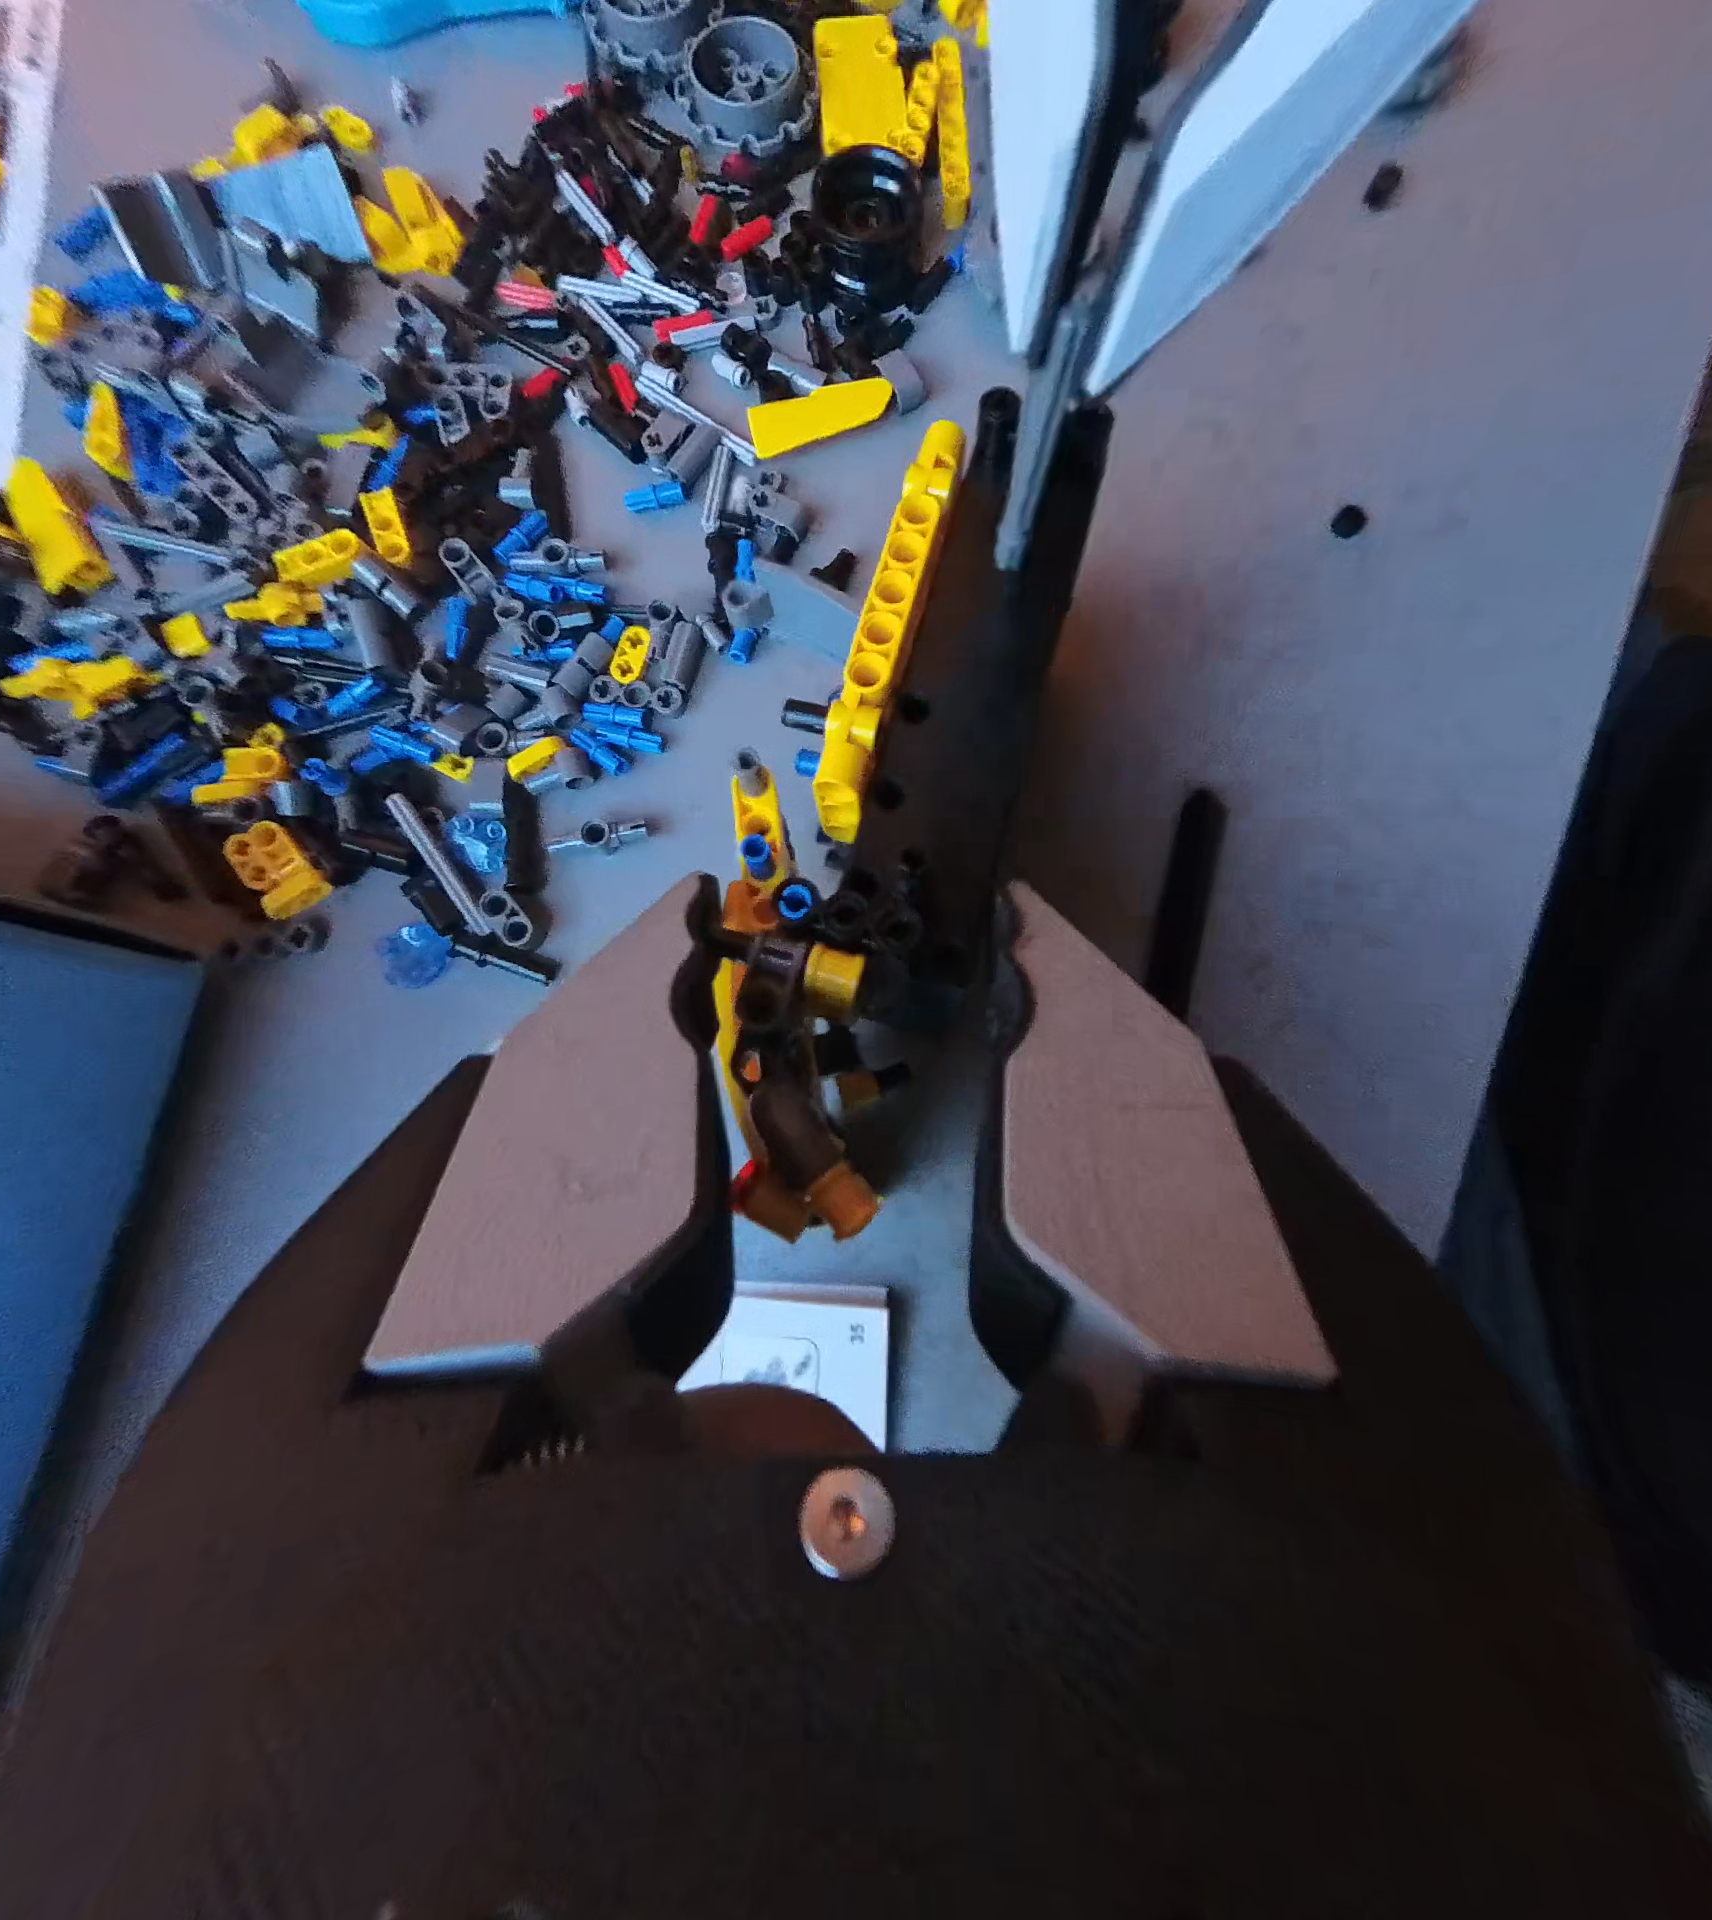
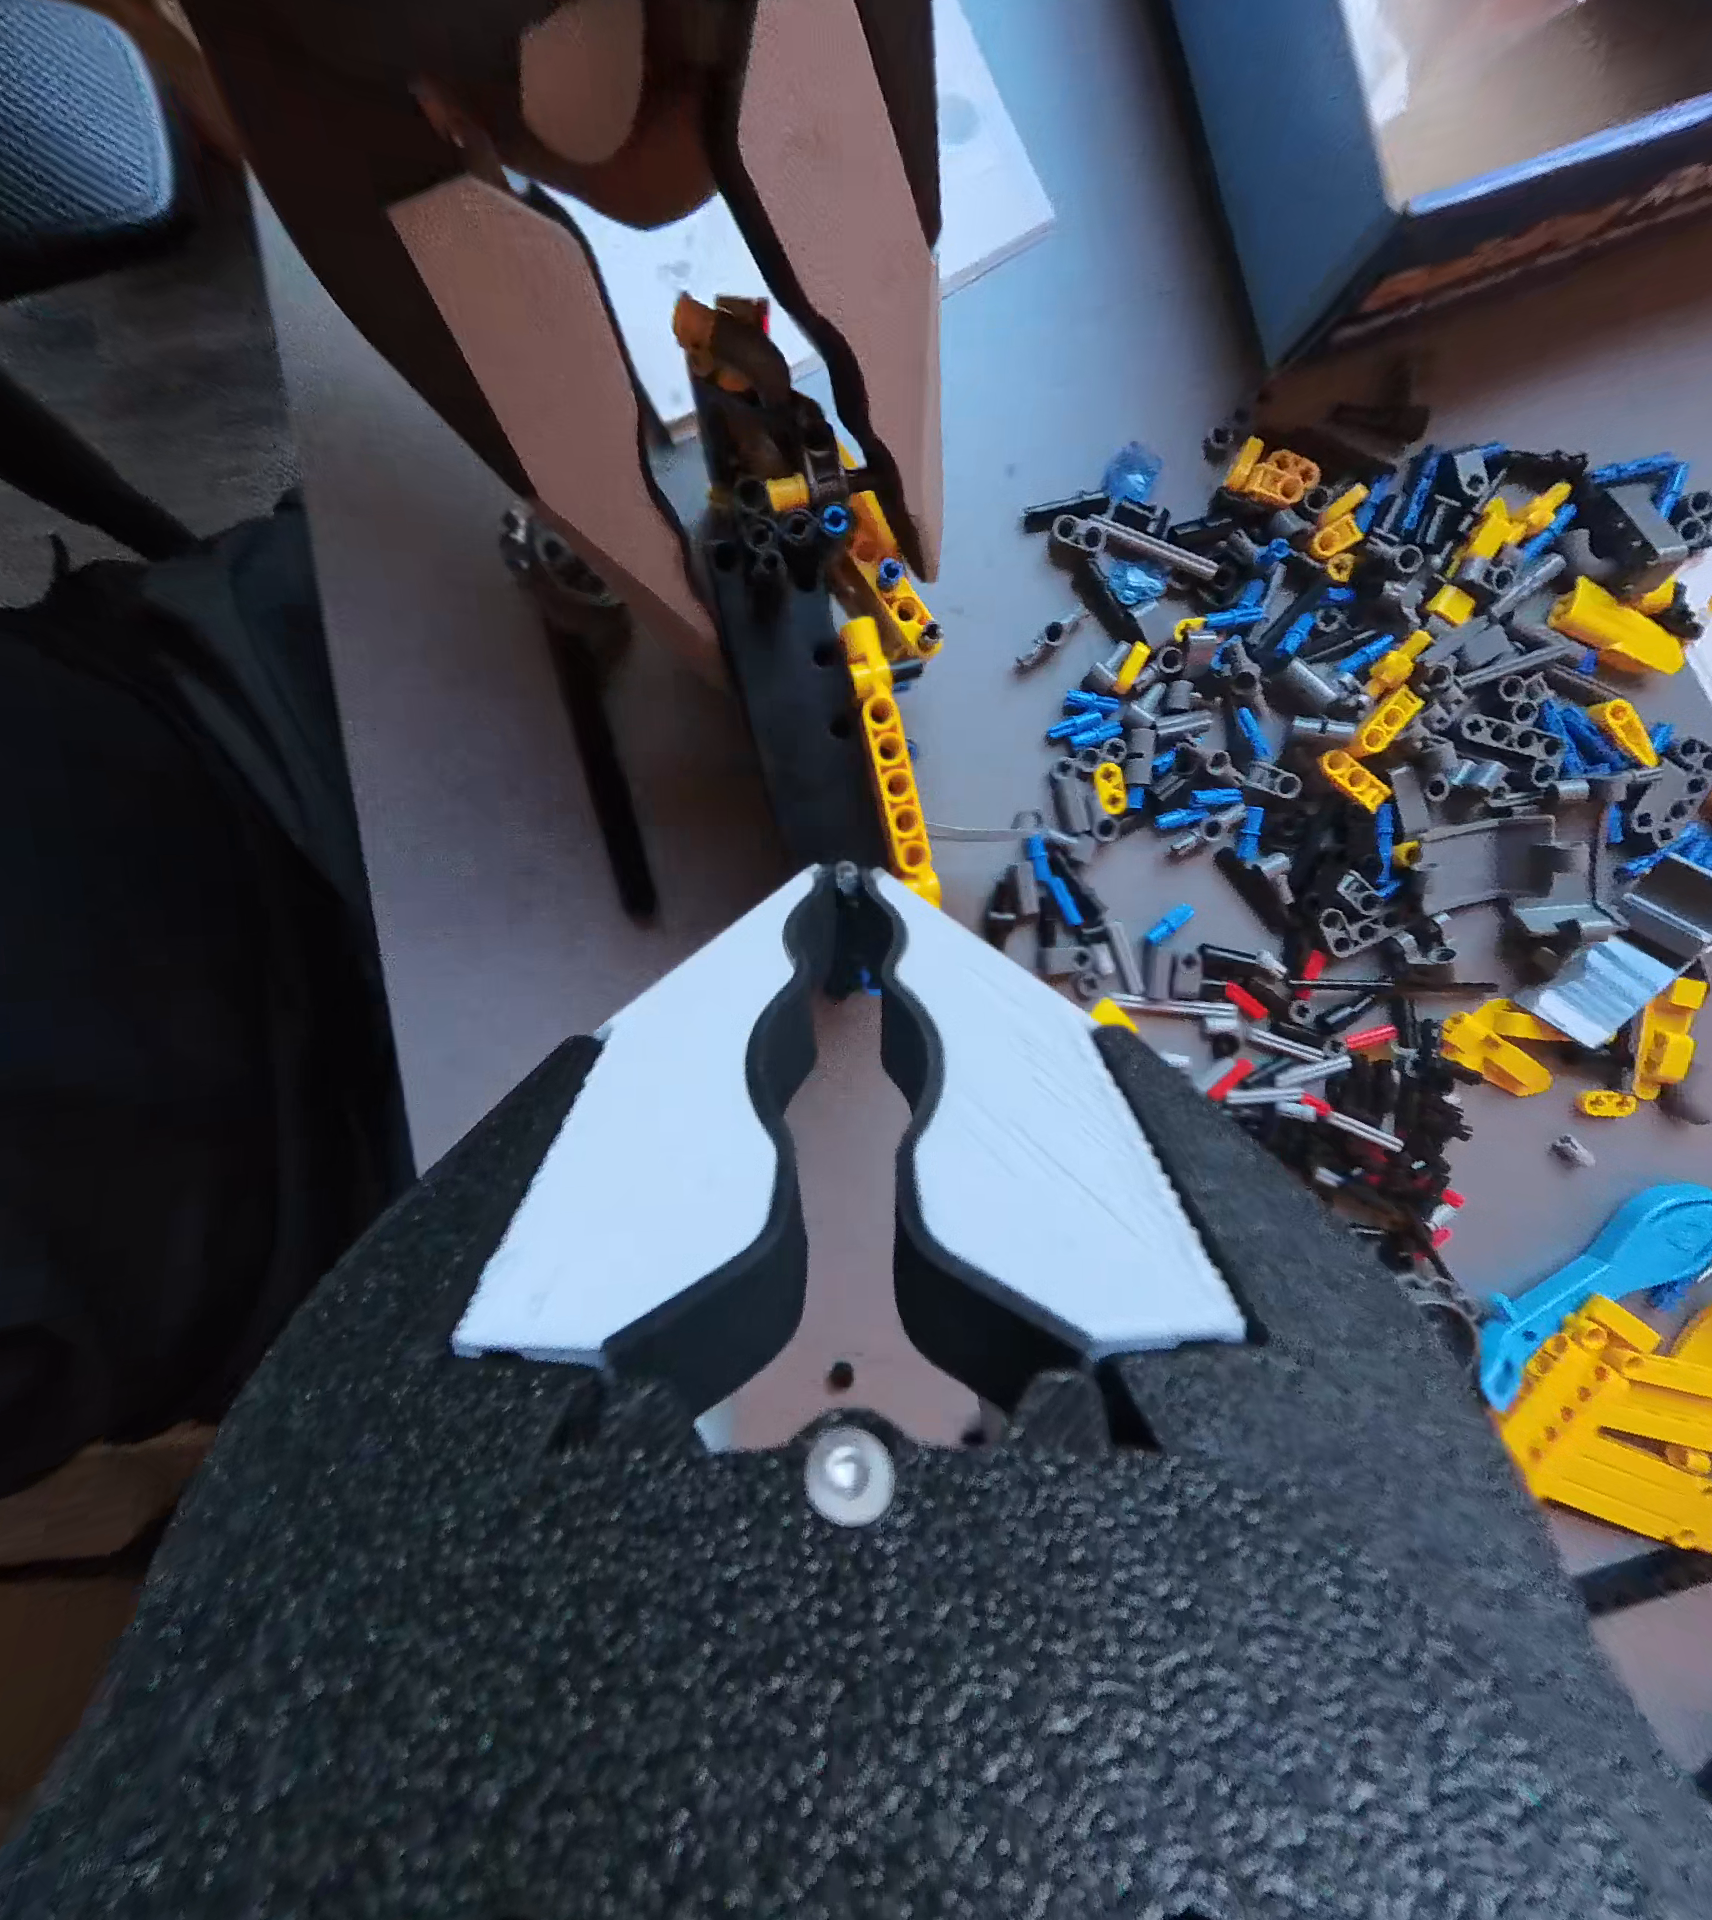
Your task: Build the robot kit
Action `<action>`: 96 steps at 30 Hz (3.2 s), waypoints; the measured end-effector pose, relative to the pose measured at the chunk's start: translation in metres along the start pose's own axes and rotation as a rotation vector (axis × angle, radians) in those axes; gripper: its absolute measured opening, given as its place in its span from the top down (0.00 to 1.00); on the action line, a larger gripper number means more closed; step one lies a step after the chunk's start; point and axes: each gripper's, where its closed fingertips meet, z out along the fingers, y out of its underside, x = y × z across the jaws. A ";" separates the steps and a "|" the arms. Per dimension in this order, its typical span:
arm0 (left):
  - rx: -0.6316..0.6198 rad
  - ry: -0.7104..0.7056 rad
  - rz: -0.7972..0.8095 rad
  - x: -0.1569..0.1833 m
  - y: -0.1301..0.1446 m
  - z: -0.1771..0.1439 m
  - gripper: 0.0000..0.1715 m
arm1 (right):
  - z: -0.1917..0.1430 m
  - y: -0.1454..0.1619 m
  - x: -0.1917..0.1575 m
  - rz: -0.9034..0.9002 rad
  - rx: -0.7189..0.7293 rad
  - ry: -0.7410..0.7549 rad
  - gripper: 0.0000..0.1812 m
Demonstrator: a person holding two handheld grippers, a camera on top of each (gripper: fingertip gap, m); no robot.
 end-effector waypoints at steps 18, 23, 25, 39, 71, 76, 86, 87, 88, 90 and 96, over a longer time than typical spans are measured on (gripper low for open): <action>-0.068 0.324 -0.128 -0.015 -0.005 0.004 0.72 | 0.009 -0.013 0.028 0.217 -0.090 -0.355 0.98; -0.061 0.345 -0.141 -0.016 -0.004 0.004 0.72 | 0.006 -0.006 0.033 0.268 -0.013 -0.401 0.98; -0.060 0.357 -0.152 -0.017 -0.004 0.004 0.73 | 0.005 -0.004 0.034 0.270 0.001 -0.408 0.98; -0.021 0.344 -0.144 -0.018 -0.007 0.005 0.72 | 0.003 -0.001 0.031 0.197 0.073 -0.405 0.98; 0.143 0.094 -0.066 -0.017 -0.027 -0.028 0.65 | 0.004 0.002 0.004 0.042 0.024 -0.313 0.98; 0.136 -0.025 0.039 0.007 -0.020 -0.021 0.65 | 0.002 -0.001 -0.007 0.003 0.061 -0.288 0.98; 0.253 -0.171 0.133 0.025 -0.048 -0.045 0.64 | -0.006 -0.008 -0.021 -0.010 0.141 -0.300 0.98; 0.278 -0.147 0.138 0.036 -0.051 -0.045 0.67 | -0.009 -0.010 -0.024 -0.020 0.152 -0.298 0.98; 0.305 -0.123 0.137 0.046 -0.055 -0.043 0.73 | -0.012 -0.012 -0.027 -0.030 0.161 -0.299 0.98; 0.327 -0.121 0.138 0.055 -0.060 -0.035 0.81 | -0.015 -0.014 -0.033 -0.043 0.174 -0.299 0.98; 0.322 -0.051 0.131 0.065 -0.063 -0.009 0.97 | -0.016 -0.009 -0.043 -0.067 0.191 -0.274 0.98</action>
